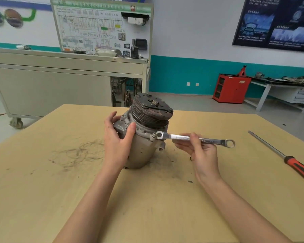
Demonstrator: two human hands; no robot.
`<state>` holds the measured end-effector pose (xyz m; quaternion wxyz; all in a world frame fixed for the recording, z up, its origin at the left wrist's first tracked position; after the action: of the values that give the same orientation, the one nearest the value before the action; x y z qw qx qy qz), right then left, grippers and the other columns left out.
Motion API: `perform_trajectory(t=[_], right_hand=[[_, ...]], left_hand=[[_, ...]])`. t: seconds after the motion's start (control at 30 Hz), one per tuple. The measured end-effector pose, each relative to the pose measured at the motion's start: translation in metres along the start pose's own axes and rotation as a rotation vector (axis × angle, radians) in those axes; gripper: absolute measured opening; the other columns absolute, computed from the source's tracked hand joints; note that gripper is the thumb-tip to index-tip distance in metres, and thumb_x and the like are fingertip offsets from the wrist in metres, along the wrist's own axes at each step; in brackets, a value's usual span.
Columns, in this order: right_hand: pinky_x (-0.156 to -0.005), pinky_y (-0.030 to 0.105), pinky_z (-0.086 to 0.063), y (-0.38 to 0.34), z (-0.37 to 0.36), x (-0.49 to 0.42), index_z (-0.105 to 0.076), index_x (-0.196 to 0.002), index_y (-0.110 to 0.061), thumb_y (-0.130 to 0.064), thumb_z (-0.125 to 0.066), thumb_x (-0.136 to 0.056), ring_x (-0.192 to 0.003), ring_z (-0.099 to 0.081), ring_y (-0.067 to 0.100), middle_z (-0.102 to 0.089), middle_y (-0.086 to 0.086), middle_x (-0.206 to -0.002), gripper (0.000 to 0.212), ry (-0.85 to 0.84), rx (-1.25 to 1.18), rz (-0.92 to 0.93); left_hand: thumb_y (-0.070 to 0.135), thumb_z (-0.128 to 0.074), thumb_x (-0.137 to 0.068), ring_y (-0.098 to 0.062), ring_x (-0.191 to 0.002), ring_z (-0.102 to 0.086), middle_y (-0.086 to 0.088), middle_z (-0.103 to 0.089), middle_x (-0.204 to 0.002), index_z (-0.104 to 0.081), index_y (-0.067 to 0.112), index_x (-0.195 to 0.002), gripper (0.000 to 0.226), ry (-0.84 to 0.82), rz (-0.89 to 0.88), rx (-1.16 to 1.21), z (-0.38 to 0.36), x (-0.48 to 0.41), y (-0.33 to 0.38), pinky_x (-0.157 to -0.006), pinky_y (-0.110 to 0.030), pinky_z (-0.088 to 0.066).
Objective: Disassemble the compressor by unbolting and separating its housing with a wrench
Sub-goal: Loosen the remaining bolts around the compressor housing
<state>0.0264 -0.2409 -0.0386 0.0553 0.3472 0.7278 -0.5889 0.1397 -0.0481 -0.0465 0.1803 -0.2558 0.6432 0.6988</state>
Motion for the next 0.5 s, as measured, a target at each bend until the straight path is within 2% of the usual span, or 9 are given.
perform_trajectory(t=[0.03, 0.1, 0.23, 0.37, 0.5], right_hand=[[-0.064, 0.026, -0.057, 0.008, 0.005, -0.002, -0.072, -0.079, -0.009, -0.025, -0.053, -0.085, -0.079, -0.071, 0.026, -0.073, 0.013, -0.082, 0.025, 0.011, -0.033, -0.107], [-0.06, 0.025, -0.056, 0.013, 0.003, -0.004, -0.073, -0.076, -0.01, -0.023, -0.053, -0.083, -0.077, -0.071, 0.028, -0.073, 0.016, -0.081, 0.026, -0.044, -0.008, -0.138], [-0.071, 0.027, -0.057, -0.009, -0.01, -0.009, -0.076, -0.084, -0.016, -0.025, -0.053, -0.088, -0.088, -0.07, 0.029, -0.073, 0.013, -0.091, 0.026, -0.069, -0.003, 0.035], [-0.078, 0.027, -0.056, -0.036, -0.02, -0.006, -0.069, -0.102, -0.015, -0.044, -0.051, -0.094, -0.102, -0.067, 0.022, -0.071, 0.001, -0.108, 0.036, -0.071, 0.106, 0.237], [-0.081, 0.025, -0.055, -0.047, -0.026, -0.003, -0.068, -0.104, -0.018, -0.042, -0.051, -0.092, -0.098, -0.069, 0.019, -0.073, -0.002, -0.102, 0.032, -0.025, 0.159, 0.266]], left_hand=[[0.036, -0.063, -0.09, 0.026, -0.098, -0.044, 0.029, -0.042, -0.113, -0.036, 0.023, -0.139, 0.058, 0.001, 0.0, 0.002, 0.0, 0.0, 0.0, -0.079, 0.005, -0.032], [0.046, -0.062, -0.085, 0.025, -0.099, -0.044, 0.03, -0.042, -0.113, -0.035, 0.026, -0.139, 0.063, 0.0, 0.003, 0.001, 0.001, -0.001, 0.003, -0.079, 0.004, -0.033], [0.051, -0.057, -0.079, 0.021, -0.101, -0.047, 0.031, -0.045, -0.113, -0.034, 0.035, -0.134, 0.062, -0.01, 0.022, 0.018, 0.0, -0.002, 0.003, -0.08, 0.002, -0.035], [0.053, -0.057, -0.079, 0.021, -0.103, -0.045, 0.033, -0.043, -0.112, -0.035, 0.038, -0.131, 0.058, -0.009, 0.018, 0.009, 0.001, -0.002, 0.003, -0.082, 0.002, -0.034], [0.052, -0.056, -0.079, 0.024, -0.102, -0.044, 0.033, -0.042, -0.113, -0.035, 0.037, -0.131, 0.058, -0.014, 0.014, 0.007, 0.0, -0.001, 0.004, -0.081, 0.004, -0.033]])
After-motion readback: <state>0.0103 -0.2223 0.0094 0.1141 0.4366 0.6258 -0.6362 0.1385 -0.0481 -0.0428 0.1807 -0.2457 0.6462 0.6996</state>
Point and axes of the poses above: each hand's wrist, its own x-axis away from the middle knuckle, its own z-axis out of the back of the hand, y = z × x, the point moved 4 cm from there along -x, towards the middle knuckle
